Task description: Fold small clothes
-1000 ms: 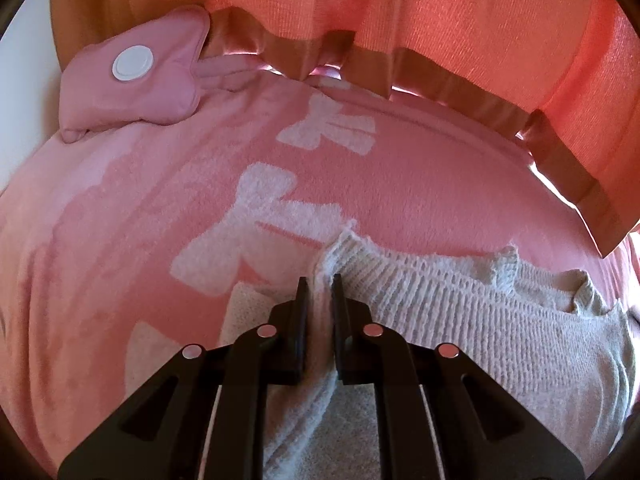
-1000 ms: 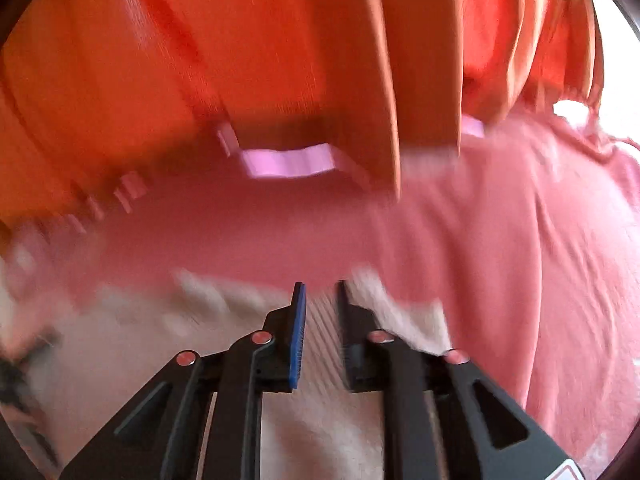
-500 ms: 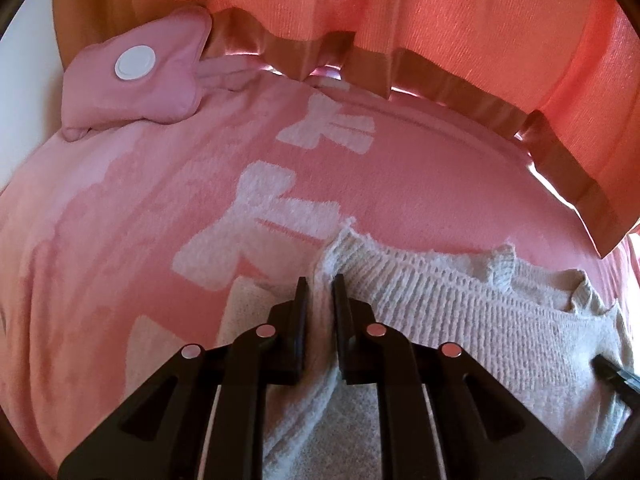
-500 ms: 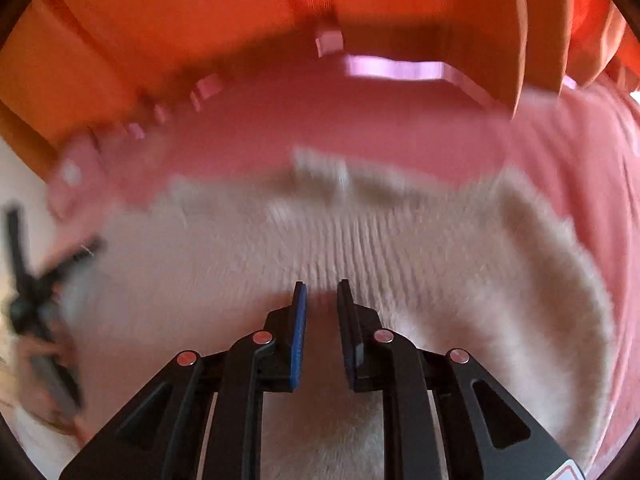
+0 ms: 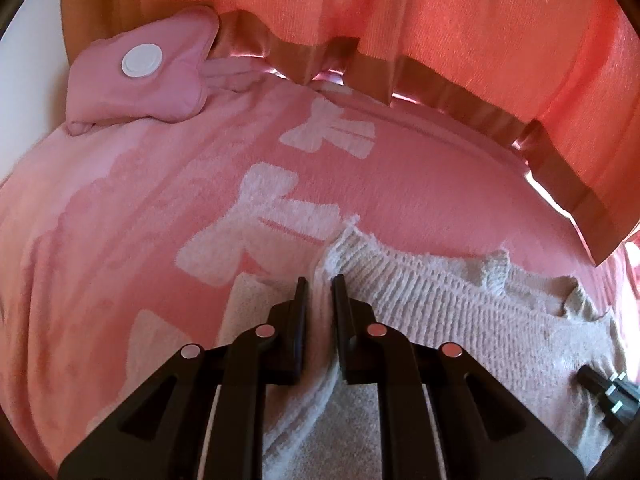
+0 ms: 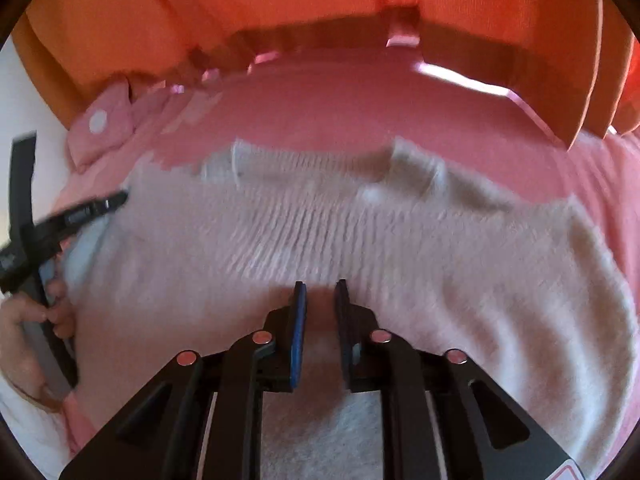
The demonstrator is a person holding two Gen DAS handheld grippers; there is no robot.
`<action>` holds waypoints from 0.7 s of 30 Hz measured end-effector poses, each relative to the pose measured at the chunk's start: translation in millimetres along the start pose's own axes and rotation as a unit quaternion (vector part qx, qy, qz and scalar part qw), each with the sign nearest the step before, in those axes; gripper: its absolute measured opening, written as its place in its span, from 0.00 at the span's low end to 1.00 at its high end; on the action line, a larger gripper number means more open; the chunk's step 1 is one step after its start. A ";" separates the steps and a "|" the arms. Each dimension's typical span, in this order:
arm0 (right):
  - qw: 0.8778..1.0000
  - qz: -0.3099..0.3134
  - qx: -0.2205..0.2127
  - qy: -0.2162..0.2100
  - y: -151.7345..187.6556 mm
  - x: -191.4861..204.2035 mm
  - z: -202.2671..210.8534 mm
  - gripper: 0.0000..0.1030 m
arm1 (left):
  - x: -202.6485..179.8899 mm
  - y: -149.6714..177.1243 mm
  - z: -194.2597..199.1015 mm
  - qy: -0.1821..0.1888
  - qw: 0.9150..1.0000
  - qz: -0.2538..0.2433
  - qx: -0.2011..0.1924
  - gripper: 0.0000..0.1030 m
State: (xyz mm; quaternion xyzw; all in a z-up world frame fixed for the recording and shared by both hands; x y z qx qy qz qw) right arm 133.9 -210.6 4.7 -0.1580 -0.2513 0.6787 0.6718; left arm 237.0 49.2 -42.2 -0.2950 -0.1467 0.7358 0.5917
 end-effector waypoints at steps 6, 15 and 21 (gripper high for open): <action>0.974 -0.174 -0.028 0.142 13.3 -154.6 34.4 0.64 | 5.7 -1.9 -6.5 0.032 0.999 0.033 0.017 0.19; 0.977 -0.176 -0.065 0.099 -1.2 -164.2 28.2 0.08 | 1.2 -8.5 6.3 0.048 0.998 0.036 -0.016 0.09; 0.964 -0.229 -0.016 0.136 25.6 -198.9 14.3 0.08 | 5.9 -4.5 -8.3 0.024 0.999 0.028 -0.001 0.09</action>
Point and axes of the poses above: each gripper's, at about its wrist camera, not at the fingertips, and z roughly against the way its jaws point, x to its left, y to its underside, the point moved 8 cm from there along -z, roughly the way its jaws point, and after that the axes turned 9 degrees about z, right-handed, at the moved point
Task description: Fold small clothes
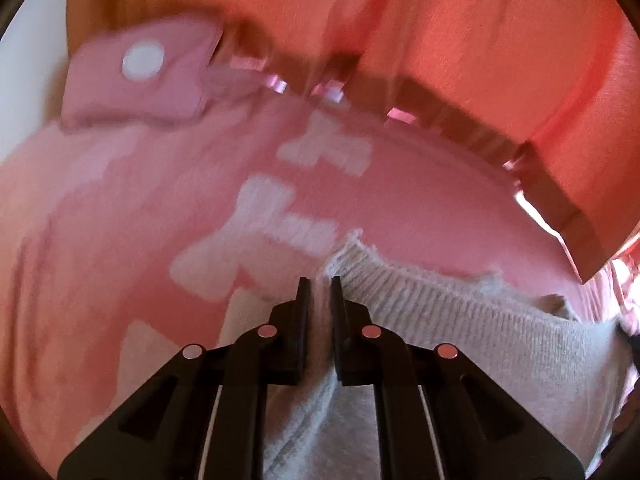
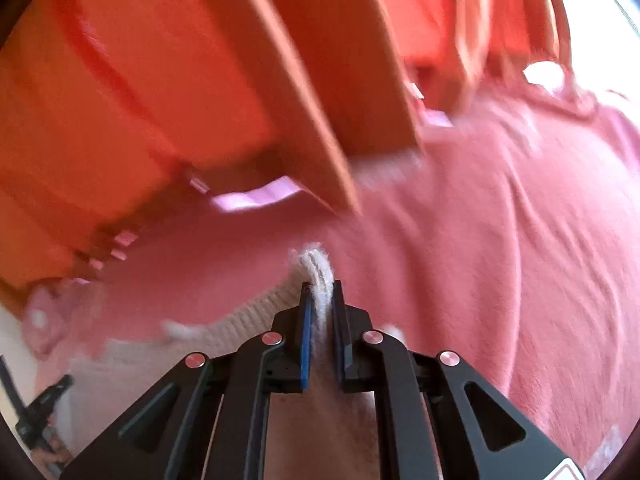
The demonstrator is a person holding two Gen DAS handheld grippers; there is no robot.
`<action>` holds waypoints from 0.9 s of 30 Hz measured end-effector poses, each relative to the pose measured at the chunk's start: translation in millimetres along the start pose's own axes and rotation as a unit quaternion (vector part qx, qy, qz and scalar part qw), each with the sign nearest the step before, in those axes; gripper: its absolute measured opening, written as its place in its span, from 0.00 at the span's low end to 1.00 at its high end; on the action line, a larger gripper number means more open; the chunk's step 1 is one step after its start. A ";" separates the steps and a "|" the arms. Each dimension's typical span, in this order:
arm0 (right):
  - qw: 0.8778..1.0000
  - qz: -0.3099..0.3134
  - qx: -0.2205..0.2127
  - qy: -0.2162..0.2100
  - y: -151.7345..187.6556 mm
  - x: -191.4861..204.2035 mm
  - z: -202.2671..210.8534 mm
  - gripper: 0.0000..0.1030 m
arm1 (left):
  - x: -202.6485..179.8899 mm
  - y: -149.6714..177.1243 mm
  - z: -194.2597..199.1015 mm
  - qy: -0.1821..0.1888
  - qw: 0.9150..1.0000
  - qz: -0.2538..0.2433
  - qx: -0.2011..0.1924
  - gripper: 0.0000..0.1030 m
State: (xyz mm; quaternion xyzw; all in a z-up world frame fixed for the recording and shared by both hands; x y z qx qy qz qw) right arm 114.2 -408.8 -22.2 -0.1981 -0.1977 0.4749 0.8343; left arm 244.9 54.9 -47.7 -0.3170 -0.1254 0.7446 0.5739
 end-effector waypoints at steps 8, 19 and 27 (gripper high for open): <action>1.000 0.012 -0.019 -0.001 -4.1 14.4 15.7 0.15 | 2.2 0.7 6.2 0.000 1.000 0.002 0.002 0.16; 0.957 0.234 0.012 -0.171 106.7 191.0 78.4 0.17 | 64.4 73.5 115.2 0.018 0.991 0.131 0.000 0.81; 0.937 0.314 0.045 -0.145 160.8 226.2 66.8 0.18 | 77.8 119.9 111.6 0.007 0.990 0.142 0.016 0.83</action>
Point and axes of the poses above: each gripper's, at about its wrist camera, not at the fingertips, and z roughly against the way its jaws point, x to its left, y to its underside, the point moved 8 cm from there along -z, roughly the way its jaws point, and after that the axes turned 9 degrees about z, right-handed, at the moved point
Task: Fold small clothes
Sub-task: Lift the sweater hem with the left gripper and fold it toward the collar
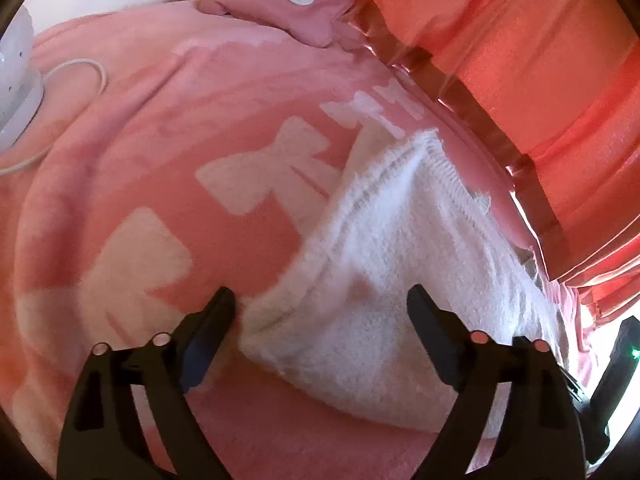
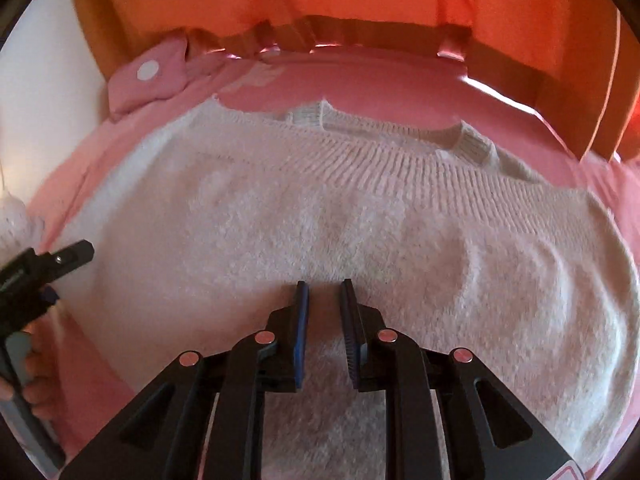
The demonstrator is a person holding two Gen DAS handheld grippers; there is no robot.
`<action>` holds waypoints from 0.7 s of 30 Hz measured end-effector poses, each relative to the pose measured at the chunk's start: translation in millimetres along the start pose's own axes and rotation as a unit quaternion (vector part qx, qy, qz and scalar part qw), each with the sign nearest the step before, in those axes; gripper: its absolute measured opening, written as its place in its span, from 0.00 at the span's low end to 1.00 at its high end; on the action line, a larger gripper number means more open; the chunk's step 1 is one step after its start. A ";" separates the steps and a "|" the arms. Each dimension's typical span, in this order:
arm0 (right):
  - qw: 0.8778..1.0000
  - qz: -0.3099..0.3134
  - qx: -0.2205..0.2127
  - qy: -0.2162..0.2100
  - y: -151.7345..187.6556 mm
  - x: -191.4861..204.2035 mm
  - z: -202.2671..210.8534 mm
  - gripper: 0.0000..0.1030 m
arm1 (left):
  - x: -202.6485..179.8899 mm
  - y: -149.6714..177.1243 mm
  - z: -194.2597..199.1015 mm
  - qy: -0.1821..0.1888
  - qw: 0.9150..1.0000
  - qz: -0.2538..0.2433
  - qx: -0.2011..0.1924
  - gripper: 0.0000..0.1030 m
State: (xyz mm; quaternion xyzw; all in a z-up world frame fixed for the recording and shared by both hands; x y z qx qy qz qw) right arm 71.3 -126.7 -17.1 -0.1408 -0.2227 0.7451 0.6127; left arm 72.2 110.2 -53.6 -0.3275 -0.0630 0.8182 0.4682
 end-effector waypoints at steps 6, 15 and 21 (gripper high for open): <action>0.998 -0.046 0.006 -0.051 0.5 -14.0 -1.8 0.18 | -11.0 0.8 2.7 0.009 1.000 -0.014 0.002 0.27; 0.984 -0.152 -0.003 -0.099 -4.9 -54.9 12.0 0.20 | -165.2 1.1 106.9 0.119 0.979 -0.140 -0.089 0.17; 0.939 -0.322 -0.105 -0.067 21.4 -166.4 73.3 0.25 | -286.7 81.7 110.0 0.191 0.945 -0.258 -0.066 0.17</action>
Point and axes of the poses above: each gripper's, at about its wrist camera, not at the fingertips, and z roughly against the way its jaws point, x to its left, y to its underside, the point moved 8 cm from there along -z, roughly the way its jaws point, and after that the axes turned 9 degrees about z, right-handed, at the moved point
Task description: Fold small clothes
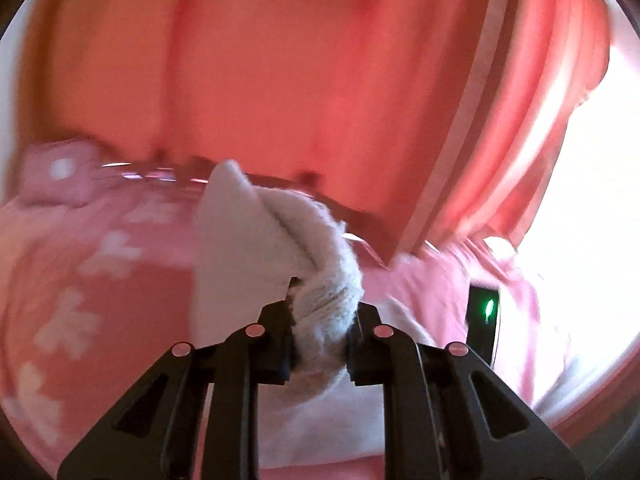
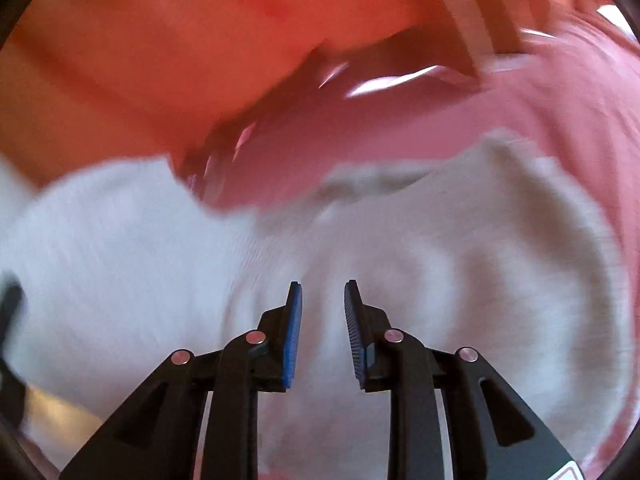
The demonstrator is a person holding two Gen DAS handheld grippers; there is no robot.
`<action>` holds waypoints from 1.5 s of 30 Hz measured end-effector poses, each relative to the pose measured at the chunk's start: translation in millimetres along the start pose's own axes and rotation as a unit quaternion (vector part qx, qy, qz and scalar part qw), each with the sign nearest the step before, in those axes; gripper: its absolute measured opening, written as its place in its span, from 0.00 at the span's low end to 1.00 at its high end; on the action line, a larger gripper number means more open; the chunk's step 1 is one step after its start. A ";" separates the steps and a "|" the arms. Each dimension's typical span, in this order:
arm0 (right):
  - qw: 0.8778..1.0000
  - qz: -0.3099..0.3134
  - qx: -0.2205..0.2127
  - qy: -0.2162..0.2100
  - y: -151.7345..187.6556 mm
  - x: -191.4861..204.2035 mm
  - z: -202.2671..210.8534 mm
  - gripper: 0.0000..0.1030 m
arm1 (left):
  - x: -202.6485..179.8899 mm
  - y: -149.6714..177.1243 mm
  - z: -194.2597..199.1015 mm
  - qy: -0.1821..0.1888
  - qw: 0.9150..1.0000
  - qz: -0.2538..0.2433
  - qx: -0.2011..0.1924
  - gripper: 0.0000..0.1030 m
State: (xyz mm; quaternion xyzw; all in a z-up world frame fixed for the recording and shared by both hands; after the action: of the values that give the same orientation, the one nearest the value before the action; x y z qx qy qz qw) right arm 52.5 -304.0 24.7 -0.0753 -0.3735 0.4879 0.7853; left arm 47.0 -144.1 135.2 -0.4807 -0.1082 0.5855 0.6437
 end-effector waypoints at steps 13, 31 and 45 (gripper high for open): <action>1.000 -0.001 -0.011 -0.019 -2.6 -42.2 31.0 0.61 | -35.9 121.0 -51.2 0.020 0.992 -0.060 0.106 0.44; 0.991 0.049 0.000 -0.127 4.7 24.1 20.5 0.12 | 84.2 144.5 -29.6 -0.086 0.984 0.005 0.154 0.24; 0.998 0.010 0.055 -0.032 40.4 -92.4 49.6 0.27 | 65.3 165.2 -31.7 -0.062 0.981 -0.006 0.186 0.16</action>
State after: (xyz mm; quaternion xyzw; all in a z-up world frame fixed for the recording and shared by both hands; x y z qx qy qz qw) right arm -31.6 -371.5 -7.1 -0.0204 -0.3704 0.5180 0.7707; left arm -19.1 -128.1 -32.0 -0.3149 -0.0403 0.6201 0.7174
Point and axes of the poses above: each gripper's, at about its wrist camera, not at the fingertips, and z roughly against the way its jaws point, x to its left, y to its underside, the point moved 8 cm from there along -z, roughly the way its jaws point, and after that the axes turned 9 degrees about z, right-handed, at the moved point
